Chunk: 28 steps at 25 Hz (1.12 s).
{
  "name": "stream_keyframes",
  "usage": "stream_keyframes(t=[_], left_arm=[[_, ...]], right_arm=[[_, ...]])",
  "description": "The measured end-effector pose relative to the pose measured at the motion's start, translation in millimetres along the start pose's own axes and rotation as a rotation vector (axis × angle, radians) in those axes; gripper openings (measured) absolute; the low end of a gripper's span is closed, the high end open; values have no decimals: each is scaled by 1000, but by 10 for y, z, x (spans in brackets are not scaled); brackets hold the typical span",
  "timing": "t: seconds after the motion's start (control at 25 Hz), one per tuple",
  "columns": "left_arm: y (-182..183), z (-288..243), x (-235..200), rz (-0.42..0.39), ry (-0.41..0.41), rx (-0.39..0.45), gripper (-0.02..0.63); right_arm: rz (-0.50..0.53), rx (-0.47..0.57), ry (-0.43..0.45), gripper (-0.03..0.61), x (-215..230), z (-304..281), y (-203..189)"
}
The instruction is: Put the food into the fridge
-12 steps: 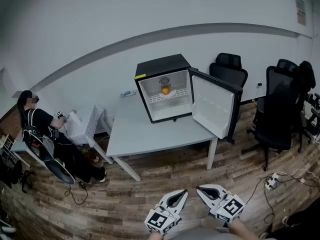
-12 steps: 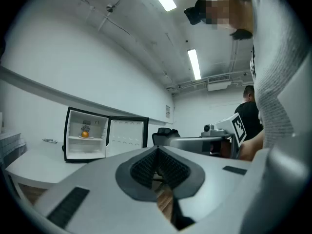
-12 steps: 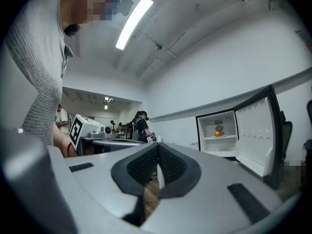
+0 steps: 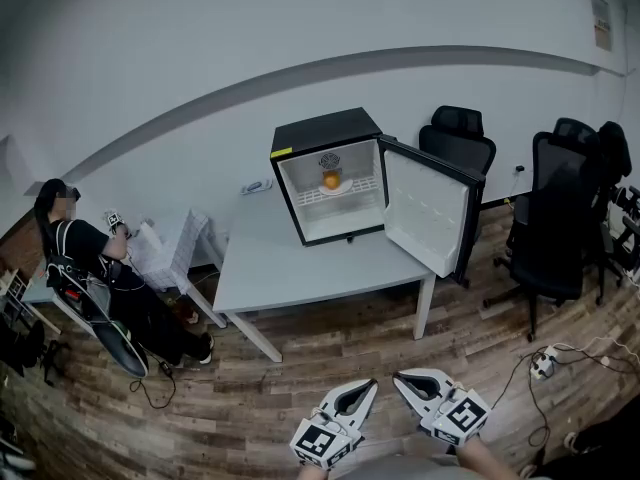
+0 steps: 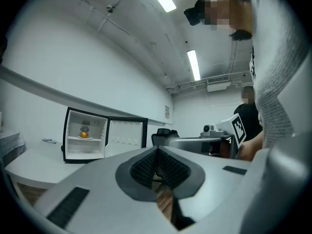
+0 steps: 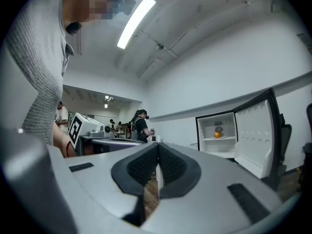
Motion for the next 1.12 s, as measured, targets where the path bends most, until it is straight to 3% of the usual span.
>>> stream_keyframes(t=[0.48,1.12], left_arm=[[-11,-34,7,0,-7,-1,11],[0,-101,-31,-6,-7,-3,11]], right_arm=[[-14,19,30,14,-1,-23,-19],[-12,4,8,14,105,-48,-41]])
Point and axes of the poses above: the fingertips, and each gripper's own axes: z backward along the fingers, x to its right, y out of its top, the point moved 8 cm from there along z, backward along the fingers, and after that the axes turned 5 degrees about z, right-handed, at the moved point
